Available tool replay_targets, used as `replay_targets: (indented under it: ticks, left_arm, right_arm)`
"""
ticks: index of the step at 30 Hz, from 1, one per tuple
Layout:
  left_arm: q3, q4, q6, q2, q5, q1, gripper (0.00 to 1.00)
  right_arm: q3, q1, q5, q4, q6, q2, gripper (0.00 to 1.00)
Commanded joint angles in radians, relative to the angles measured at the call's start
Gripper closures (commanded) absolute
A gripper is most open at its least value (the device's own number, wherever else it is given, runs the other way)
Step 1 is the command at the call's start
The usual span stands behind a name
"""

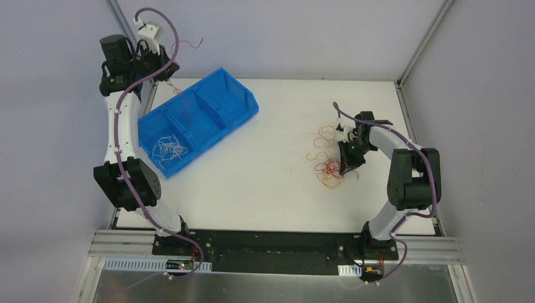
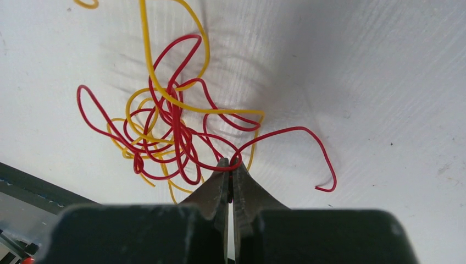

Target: Untangle the cables

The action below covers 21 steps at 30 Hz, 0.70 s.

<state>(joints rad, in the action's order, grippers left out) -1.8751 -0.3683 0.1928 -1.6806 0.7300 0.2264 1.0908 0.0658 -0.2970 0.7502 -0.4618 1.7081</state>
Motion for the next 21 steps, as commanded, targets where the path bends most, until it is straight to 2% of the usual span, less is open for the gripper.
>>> replay_targets:
  ticks: [1, 5, 10, 16, 21]
  left_arm:
    - [0.254, 0.157, 0.09, 0.129, 0.199, 0.094, 1.0]
    - [0.426, 0.157, 0.211, 0.168, 0.303, 0.16, 1.0]
    - [0.479, 0.035, 0.33, 0.17, 0.315, 0.172, 1.0]
    - [0.479, -0.029, 0.301, 0.111, 0.16, 0.149, 1.0]
    - [0.376, -0.115, 0.271, -0.013, -0.025, 0.042, 1.0]
  right_arm:
    - [0.015, -0.006, -0.034, 0.047, 0.0, -0.057, 1.0]
    - [0.014, -0.006, -0.034, 0.051, -0.008, -0.052, 1.0]
    - [0.01, -0.007, -0.026, 0.058, -0.022, -0.065, 1.0]
    - [0.007, -0.006, -0.032, 0.052, -0.013, -0.054, 1.0]
    - [0.015, -0.006, -0.042, 0.052, -0.001, -0.043, 1.0]
